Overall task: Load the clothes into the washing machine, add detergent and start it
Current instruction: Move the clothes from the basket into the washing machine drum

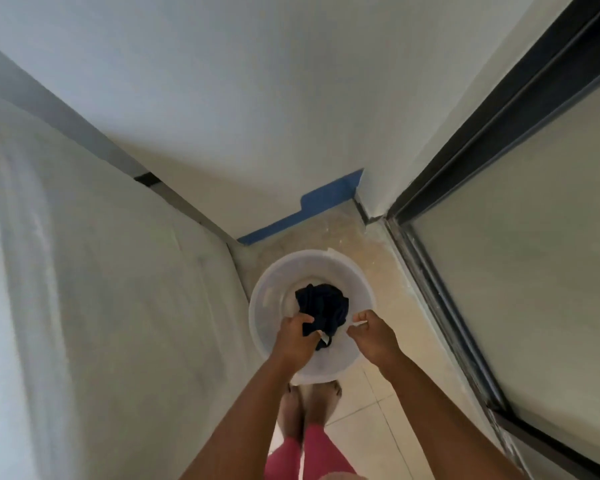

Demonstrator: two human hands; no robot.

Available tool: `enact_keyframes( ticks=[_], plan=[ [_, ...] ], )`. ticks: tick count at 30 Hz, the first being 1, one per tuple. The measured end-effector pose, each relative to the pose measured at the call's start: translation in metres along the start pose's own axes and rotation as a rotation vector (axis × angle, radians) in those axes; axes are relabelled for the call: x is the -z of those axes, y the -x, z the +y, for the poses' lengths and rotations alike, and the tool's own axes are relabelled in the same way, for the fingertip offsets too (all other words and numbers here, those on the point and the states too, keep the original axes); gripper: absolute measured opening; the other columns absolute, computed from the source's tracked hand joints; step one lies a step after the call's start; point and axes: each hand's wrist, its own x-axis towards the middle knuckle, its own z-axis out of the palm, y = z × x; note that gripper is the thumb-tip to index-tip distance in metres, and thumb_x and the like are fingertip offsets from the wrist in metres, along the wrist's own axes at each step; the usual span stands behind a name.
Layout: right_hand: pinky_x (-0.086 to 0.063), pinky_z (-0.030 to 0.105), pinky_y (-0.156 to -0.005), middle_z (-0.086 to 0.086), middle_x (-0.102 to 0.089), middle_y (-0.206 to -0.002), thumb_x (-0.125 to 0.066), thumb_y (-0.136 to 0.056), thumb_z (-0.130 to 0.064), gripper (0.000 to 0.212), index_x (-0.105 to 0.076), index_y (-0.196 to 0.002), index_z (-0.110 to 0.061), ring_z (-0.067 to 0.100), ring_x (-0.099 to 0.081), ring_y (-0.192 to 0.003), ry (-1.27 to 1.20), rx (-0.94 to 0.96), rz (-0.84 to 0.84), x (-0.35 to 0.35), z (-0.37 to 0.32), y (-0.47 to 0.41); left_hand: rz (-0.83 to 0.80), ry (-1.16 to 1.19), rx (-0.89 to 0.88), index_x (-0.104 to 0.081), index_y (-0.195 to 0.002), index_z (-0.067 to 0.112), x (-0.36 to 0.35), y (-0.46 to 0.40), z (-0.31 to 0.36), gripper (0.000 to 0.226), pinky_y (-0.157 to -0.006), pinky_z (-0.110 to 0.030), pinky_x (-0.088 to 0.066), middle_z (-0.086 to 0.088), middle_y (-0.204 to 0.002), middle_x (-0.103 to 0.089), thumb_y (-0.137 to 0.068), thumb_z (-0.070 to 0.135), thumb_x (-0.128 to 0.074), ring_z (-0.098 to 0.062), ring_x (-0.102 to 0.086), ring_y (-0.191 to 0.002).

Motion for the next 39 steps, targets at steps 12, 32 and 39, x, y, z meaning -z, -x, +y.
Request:
enact_keyframes(
  ticks=[12, 32, 39],
  plan=[
    [-0.050, 0.026, -0.057, 0.017, -0.064, -0.119, -0.071, -0.071, -0.038, 0.053, -0.064, -0.115, -0.009, 0.026, -0.065, -0.092, -0.318, -0.278, -0.111, -0.140, 0.105, -0.227, -0.053, -0.083, 0.043, -0.055, -0.126, 0.014, -0.092, -0.194, -0.145, 0.047, -0.095, -0.040, -0.052, -0.013, -0.124, -0.055, -0.081, 0.028, -0.056, -0.025, -0.060, -0.110],
    [-0.049, 0.026, -0.069, 0.009, -0.067, -0.106, -0.048, -0.098, -0.018, 0.032, -0.061, -0.122, 0.000, 0.015, -0.060, -0.081, -0.340, -0.174, -0.213, -0.078, -0.012, -0.030, 0.074, 0.089, -0.030, -0.034, -0.143, 0.016, -0.057, -0.048, -0.046, 0.062, -0.096, -0.027, -0.040, -0.012, -0.140, -0.037, -0.089, -0.001, -0.059, -0.031, -0.044, -0.126],
    [-0.042, 0.024, -0.066, 0.005, -0.072, -0.108, -0.063, -0.091, -0.032, 0.025, -0.070, -0.108, -0.016, 0.014, -0.062, -0.090, -0.343, -0.052, -0.180, -0.016, -0.093, 0.119, 0.076, -0.010, -0.163, -0.067, -0.104, 0.014, 0.027, 0.040, 0.022, 0.034, -0.096, -0.036, -0.049, -0.008, -0.114, -0.059, -0.077, 0.033, -0.067, -0.021, -0.058, -0.101]
  ],
)
